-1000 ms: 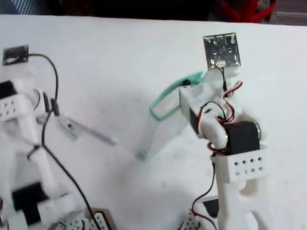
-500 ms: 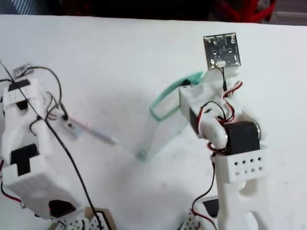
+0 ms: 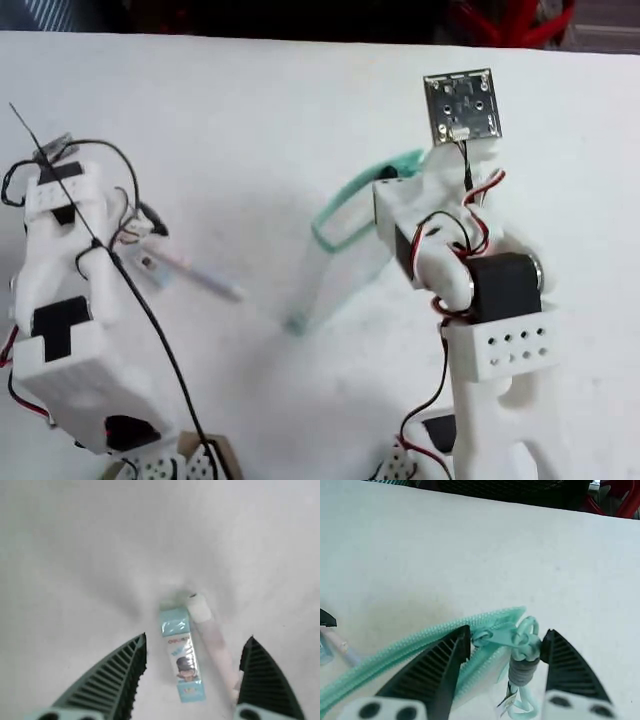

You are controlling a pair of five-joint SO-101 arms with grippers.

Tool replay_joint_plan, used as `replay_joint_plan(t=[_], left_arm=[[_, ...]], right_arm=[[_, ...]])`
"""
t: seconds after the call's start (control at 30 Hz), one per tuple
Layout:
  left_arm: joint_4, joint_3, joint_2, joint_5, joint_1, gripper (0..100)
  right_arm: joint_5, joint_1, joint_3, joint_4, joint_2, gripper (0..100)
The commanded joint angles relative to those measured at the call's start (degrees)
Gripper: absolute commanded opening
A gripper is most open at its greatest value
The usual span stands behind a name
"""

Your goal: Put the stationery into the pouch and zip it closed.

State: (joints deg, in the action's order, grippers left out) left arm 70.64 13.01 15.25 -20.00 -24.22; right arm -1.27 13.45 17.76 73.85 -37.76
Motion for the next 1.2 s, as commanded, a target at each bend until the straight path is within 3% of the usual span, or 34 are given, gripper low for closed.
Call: replay_joint_plan(t=[0.0,0.2,0.47,0.7,0.93,1.07,1.17], left_arm=[[0.44,0.97,-0.75,-0.35,-1.1,27],[-3.96,4.84,-0.4,-0.62,-2.59,26],[-4.04,5.19,-0.57,-0.62,-2.95,26],[-4.04,1.58,-0.4,-0.44,-2.51,9],[-4.04,-2.73,-0.4,-0.44,3.38,9],[-1.67,-8.97,-0.92,-0.44,6.37,8],[7.47,-18.02,-0.92,-0.26,8.22,9]], right_arm=[[-0.26,-0.48,2.29,0.04,0.92,23.0],[-0.26,0.22,5.98,-3.91,0.48,23.0],[-0.26,1.98,6.33,-3.91,0.48,23.0],[-0.26,1.98,6.33,-3.91,0.48,23.0],[-0.26,1.71,6.33,-3.91,0.48,23.0],[-0.26,1.63,6.33,-3.91,0.48,23.0],[-0.26,1.63,6.33,-3.91,0.48,23.0]])
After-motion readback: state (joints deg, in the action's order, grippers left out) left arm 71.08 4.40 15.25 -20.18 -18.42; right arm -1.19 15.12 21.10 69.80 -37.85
